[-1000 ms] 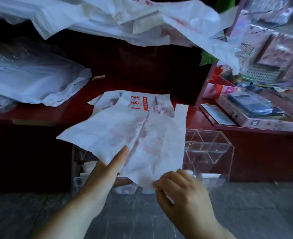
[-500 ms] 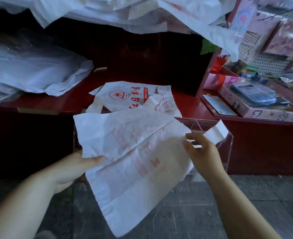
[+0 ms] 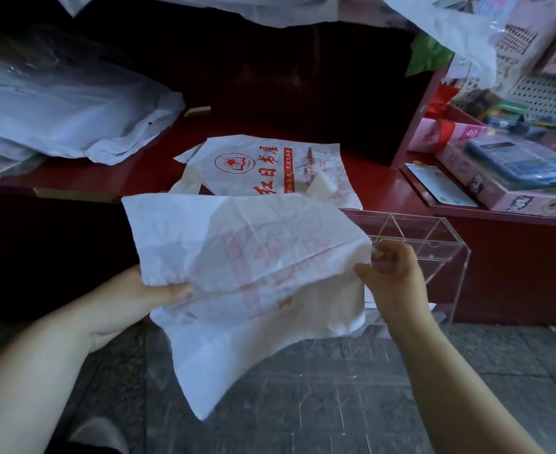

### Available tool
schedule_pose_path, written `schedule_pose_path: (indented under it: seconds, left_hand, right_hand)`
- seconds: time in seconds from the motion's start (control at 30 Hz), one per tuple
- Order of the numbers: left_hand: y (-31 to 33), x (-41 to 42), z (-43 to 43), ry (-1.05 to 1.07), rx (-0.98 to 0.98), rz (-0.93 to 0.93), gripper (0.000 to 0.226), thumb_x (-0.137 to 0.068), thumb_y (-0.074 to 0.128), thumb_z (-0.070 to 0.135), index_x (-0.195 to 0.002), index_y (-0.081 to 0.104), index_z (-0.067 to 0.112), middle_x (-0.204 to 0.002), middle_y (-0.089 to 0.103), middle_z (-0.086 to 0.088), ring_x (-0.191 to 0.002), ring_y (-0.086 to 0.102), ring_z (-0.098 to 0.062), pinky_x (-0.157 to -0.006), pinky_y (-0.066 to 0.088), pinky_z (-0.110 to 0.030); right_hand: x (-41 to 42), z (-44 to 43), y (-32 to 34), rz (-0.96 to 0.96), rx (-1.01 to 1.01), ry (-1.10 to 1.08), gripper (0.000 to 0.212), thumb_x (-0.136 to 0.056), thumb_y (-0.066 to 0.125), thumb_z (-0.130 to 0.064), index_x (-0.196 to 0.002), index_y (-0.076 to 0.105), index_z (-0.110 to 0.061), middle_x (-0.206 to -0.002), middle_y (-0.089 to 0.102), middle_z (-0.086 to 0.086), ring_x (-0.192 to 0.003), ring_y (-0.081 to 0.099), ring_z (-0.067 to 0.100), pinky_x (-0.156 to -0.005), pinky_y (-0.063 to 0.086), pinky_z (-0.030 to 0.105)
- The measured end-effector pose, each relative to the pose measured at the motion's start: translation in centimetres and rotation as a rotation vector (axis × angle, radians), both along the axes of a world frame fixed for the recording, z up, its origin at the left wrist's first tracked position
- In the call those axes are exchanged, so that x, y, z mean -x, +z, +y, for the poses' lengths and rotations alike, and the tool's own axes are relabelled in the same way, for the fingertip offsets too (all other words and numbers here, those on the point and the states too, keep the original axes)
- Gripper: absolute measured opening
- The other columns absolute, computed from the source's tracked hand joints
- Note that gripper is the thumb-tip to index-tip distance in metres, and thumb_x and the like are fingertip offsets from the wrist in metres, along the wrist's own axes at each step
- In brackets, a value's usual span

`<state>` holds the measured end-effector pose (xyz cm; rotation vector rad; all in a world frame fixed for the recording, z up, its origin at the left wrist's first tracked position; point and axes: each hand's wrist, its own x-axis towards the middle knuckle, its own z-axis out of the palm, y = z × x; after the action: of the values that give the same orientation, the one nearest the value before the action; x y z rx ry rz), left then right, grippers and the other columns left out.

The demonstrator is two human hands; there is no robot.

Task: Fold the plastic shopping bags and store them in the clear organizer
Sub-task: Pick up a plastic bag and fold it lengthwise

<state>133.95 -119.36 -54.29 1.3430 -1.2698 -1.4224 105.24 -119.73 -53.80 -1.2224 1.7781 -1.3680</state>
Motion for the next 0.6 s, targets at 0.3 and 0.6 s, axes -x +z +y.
schedule_pose_path:
  seconds: [0.3, 0.6]
  left_hand:
    - [0.0, 0.5, -0.1, 0.177, 0.053, -0.008, 0.011, -0.086, 0.055, 0.006, -0.081, 0.063, 0.008, -0.060, 0.070, 0.006, -0.052, 0.065, -0.007, -0.047, 0.051, -0.017]
    - [0.7, 1.2, 0.3, 0.164, -0.065, 0.096, 0.013, -0.088, 0.051, 0.008, -0.084, 0.063, 0.008, -0.064, 0.071, 0.002, -0.054, 0.066, -0.010, -0.047, 0.053, -0.019]
  right_hand:
    - [2.4, 2.0, 0.2, -0.350, -0.229, 0.226, 0.008, -0.089, 0.052, -0.006, -0.089, 0.059, -0.010, -0.067, 0.055, 0.001, -0.061, 0.049, 0.012, -0.058, 0.042, 0.022]
    - [2.9, 2.5, 0.2, -0.306, -0.228, 0.267, 0.012, -0.087, 0.055, -0.004, -0.078, 0.060, -0.008, -0.072, 0.064, 0.006, -0.062, 0.059, 0.018, -0.058, 0.048, 0.028]
